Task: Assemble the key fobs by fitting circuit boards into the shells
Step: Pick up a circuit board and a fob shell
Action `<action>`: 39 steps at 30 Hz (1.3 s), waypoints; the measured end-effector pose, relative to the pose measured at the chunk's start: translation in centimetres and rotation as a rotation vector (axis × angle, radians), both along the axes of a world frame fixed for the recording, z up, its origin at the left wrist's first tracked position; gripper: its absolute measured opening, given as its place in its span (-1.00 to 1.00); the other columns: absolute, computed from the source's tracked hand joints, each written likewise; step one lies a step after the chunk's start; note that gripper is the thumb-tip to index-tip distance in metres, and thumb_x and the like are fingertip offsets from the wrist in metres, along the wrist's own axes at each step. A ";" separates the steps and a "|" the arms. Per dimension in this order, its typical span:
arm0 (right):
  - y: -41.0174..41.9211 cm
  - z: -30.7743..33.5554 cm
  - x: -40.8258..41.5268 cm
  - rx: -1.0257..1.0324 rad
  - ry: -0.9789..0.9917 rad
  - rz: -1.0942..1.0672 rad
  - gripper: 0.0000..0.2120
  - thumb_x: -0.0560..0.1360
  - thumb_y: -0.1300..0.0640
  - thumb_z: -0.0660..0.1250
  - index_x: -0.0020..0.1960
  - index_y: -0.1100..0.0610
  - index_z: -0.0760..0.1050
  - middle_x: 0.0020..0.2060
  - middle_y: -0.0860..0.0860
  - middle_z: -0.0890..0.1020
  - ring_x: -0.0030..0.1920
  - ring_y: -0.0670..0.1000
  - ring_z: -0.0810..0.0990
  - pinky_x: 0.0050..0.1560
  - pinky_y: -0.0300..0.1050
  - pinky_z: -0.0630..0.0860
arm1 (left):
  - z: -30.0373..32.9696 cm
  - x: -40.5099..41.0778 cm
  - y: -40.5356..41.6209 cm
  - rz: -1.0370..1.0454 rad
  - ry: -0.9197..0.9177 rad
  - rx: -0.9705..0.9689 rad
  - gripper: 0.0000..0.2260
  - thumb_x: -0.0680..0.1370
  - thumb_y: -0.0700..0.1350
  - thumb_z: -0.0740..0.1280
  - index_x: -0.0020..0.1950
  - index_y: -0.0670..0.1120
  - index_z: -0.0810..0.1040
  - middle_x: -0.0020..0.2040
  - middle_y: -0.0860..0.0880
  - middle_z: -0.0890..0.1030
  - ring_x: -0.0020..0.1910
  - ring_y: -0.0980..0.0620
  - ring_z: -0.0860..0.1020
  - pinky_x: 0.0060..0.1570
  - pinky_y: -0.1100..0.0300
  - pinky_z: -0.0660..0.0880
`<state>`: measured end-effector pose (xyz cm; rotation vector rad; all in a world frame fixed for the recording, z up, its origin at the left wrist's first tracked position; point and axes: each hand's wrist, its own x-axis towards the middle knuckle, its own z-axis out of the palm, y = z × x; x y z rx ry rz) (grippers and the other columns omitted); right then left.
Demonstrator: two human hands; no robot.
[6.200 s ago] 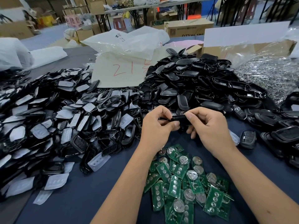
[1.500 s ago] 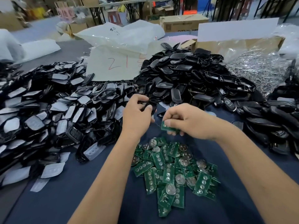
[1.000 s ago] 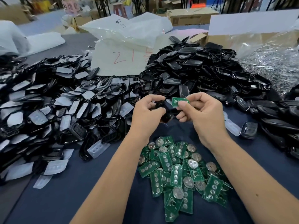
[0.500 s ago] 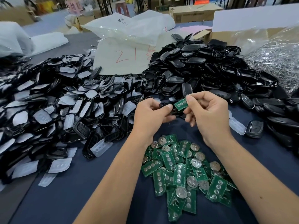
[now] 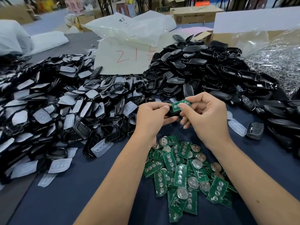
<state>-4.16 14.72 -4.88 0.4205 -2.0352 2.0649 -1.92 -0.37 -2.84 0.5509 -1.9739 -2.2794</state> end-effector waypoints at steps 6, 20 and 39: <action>-0.2 0.0 0.1 0.073 -0.009 0.002 -0.89 0.55 0.25 0.50 -0.01 0.18 0.57 -0.37 0.13 0.67 -0.48 0.12 0.65 -0.51 -0.10 0.55 | 0.0 0.0 0.0 -0.012 0.005 0.024 -0.80 0.64 -0.29 0.35 -0.09 -0.15 0.74 0.06 -0.23 0.71 -0.15 -0.08 0.75 -0.08 0.13 0.69; 0.5 -0.2 -0.5 0.131 -0.124 0.041 -0.92 0.54 0.24 0.51 -0.07 0.17 0.61 -0.38 0.12 0.69 -0.54 0.08 0.59 -0.58 -0.17 0.44 | -0.7 0.3 -0.2 -0.057 0.081 -0.052 -0.90 0.56 -0.36 0.43 0.03 -0.25 0.72 -0.07 -0.17 0.75 -0.14 -0.13 0.75 -0.04 0.04 0.70; 0.8 -0.2 -0.6 0.089 -0.174 0.086 -0.84 0.54 0.25 0.51 -0.09 0.28 0.54 -0.40 0.18 0.67 -0.54 0.10 0.56 -0.59 -0.16 0.41 | -0.9 0.4 -0.1 -0.049 0.127 -0.020 -0.89 0.55 -0.37 0.45 -0.03 -0.19 0.72 -0.07 -0.19 0.74 -0.16 -0.13 0.75 -0.12 0.13 0.69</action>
